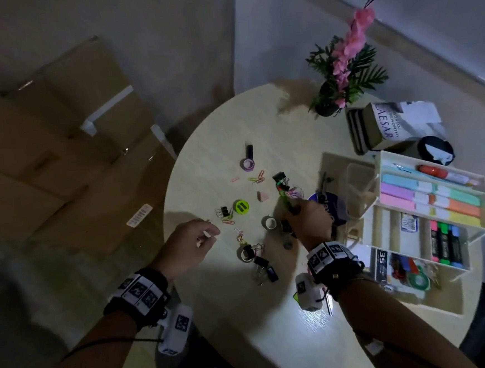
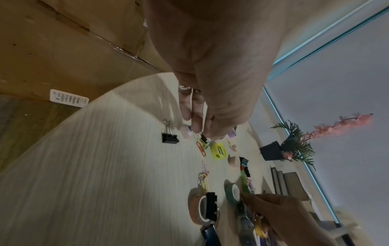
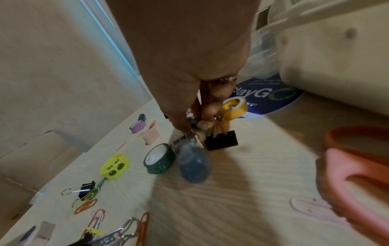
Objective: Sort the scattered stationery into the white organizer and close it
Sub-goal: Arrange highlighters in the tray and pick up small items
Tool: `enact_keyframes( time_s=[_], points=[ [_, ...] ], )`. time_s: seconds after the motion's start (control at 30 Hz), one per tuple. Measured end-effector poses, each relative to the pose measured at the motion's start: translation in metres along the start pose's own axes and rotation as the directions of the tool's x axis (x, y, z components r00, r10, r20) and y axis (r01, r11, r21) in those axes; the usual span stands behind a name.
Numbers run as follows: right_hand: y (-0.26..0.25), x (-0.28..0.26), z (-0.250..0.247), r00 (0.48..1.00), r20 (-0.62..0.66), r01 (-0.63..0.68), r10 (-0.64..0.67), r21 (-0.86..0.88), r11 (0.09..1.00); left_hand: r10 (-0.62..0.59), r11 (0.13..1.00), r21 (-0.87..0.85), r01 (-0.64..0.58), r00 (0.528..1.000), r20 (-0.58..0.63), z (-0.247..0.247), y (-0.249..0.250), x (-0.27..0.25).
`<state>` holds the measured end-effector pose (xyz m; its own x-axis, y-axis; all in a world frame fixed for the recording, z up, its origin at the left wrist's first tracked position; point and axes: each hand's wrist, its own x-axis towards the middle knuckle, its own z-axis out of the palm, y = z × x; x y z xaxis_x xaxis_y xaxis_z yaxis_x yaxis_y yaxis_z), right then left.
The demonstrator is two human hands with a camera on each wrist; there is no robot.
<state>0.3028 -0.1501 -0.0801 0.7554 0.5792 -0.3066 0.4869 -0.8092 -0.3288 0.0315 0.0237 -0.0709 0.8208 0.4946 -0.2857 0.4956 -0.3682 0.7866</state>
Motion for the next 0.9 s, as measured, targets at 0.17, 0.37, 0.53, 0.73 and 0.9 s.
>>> enact_keyframes(
  time_s=[0.17,0.37,0.53,0.73,0.9],
  points=[
    [-0.004,-0.013,-0.002,1.0,0.021,-0.008,0.008,0.002,1.0,0.043,0.999,0.001,-0.044,0.998,0.043,0.006,0.012,0.017],
    [-0.011,-0.051,-0.017,0.96,0.103,0.213,-0.259,0.325,0.922,0.317,0.885,0.329,-0.33,0.944,0.097,0.021,0.052,0.052],
    [-0.016,-0.046,-0.046,0.908,0.255,0.102,-0.332,0.633,0.767,0.388,0.741,0.488,-0.461,0.887,0.249,0.036,0.079,0.071],
    [0.025,0.035,-0.036,0.993,-0.079,-0.064,0.082,0.217,0.974,0.257,0.908,0.299,-0.294,0.954,0.156,0.019,0.072,0.053],
    [0.039,0.057,-0.01,0.977,-0.109,-0.166,0.184,0.151,0.974,0.114,0.99,0.061,-0.124,0.982,0.148,-0.001,0.046,0.015]
  ],
)
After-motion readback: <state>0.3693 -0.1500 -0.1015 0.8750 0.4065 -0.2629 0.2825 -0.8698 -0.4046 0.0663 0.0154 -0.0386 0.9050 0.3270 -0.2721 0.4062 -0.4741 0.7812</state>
